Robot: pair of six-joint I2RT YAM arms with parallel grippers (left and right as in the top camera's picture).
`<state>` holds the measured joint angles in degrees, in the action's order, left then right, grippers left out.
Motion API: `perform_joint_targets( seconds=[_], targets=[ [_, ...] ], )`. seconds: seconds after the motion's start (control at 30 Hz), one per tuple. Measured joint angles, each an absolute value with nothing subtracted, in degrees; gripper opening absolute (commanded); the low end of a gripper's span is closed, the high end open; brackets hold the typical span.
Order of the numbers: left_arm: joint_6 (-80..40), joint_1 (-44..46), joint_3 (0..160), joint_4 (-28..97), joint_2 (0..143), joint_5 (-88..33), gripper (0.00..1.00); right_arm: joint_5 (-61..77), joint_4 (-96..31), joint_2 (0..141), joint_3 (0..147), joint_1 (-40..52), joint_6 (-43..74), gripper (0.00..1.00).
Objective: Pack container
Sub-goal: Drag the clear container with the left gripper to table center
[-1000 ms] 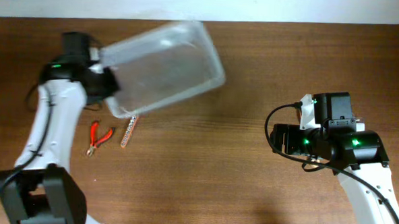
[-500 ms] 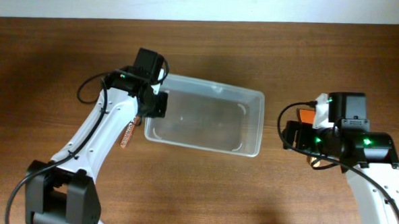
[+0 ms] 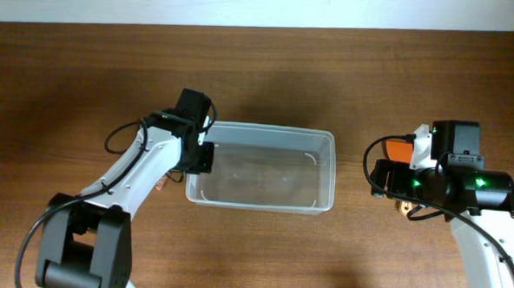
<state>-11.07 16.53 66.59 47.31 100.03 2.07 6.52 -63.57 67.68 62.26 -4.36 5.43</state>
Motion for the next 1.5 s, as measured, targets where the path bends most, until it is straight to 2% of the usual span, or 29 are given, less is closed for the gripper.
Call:
perform_joint_targets(
  seconds=[0.23, 0.33, 0.37, 0.47, 0.57, 0.83, 0.93, 1.17, 1.5],
  targets=[
    [-13.3, 16.4, 62.8, 43.8, 99.0, 1.0, 0.02, 6.5, -63.7, 67.7, 62.3, -4.4, 5.3, 0.99],
    [-13.9, 16.4, 62.2, 43.6, 98.5, 0.8, 0.09, 6.5, -63.7, 67.7, 62.3, -4.4, 5.3, 0.99],
    [-14.0, 16.4, 62.1, 43.6, 98.5, 0.9, 0.12, 6.5, -63.7, 67.7, 62.3, -4.4, 5.3, 0.99],
    [-13.8, 16.5, 60.9, 43.7, 98.8, 2.0, 0.40, 6.5, -63.7, 67.7, 62.3, -4.4, 5.3, 0.99],
    [-14.0, 16.3, 60.6, 44.0, 98.9, 3.2, 0.49, 6.5, -63.7, 67.7, 62.3, -4.4, 5.3, 0.99],
    [-14.1, 16.3, 60.8, 43.9, 98.8, 3.5, 0.52, 6.5, -63.7, 67.7, 62.3, -4.4, 5.3, 0.99],
    [-14.0, 16.3, 61.1, 43.8, 98.8, 3.7, 0.59, 6.5, -63.7, 67.7, 62.3, -4.4, 5.3, 0.99],
    [-14.1, 16.4, 63.1, 43.5, 100.0, 3.7, 0.59, 6.5, -63.7, 67.7, 62.3, -4.4, 5.3, 0.99],
    [-13.9, 16.4, 70.9, 49.7, 100.1, 5.7, 0.60, 6.5, -63.7, 67.7, 62.3, -4.4, 5.3, 0.99]
  ],
)
